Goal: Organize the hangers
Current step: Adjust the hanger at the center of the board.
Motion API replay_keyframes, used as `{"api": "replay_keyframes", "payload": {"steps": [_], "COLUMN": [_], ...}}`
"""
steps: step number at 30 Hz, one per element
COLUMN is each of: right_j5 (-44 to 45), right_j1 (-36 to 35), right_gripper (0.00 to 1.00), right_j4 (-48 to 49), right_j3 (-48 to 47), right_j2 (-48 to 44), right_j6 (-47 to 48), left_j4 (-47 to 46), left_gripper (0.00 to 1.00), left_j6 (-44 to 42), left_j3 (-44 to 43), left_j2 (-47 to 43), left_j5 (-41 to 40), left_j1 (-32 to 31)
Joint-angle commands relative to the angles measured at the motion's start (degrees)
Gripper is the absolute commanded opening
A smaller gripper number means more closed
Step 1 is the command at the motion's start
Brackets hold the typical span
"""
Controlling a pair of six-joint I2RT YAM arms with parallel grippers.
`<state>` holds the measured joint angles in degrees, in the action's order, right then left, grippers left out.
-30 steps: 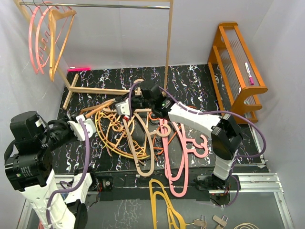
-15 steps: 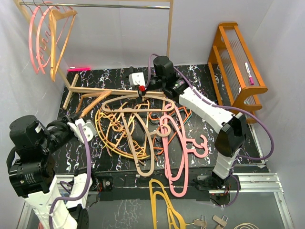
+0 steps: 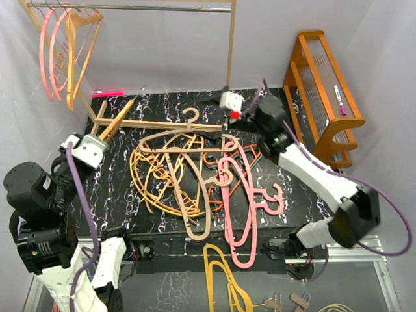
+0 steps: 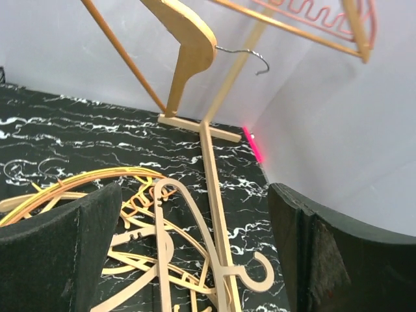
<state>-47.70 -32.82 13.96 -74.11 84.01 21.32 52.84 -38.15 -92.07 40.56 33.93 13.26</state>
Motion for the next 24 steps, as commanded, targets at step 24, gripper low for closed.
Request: {"api": "replay_keyframes", "payload": {"steps": [24], "right_j5": [17.46], "right_j1": [-0.41], "right_gripper": [0.98], "right_j4": [56.34], "right_j3": [13.90], "right_j2": [9.93], "right_j6": [-50.48], "left_j4": [-22.83], "left_gripper": [0.00], "left_j6": [30.81], "left_j3": [1.88], "left_j2": [-7.91], "left_j5": [-14.62], "left_j1": [-5.91]}}
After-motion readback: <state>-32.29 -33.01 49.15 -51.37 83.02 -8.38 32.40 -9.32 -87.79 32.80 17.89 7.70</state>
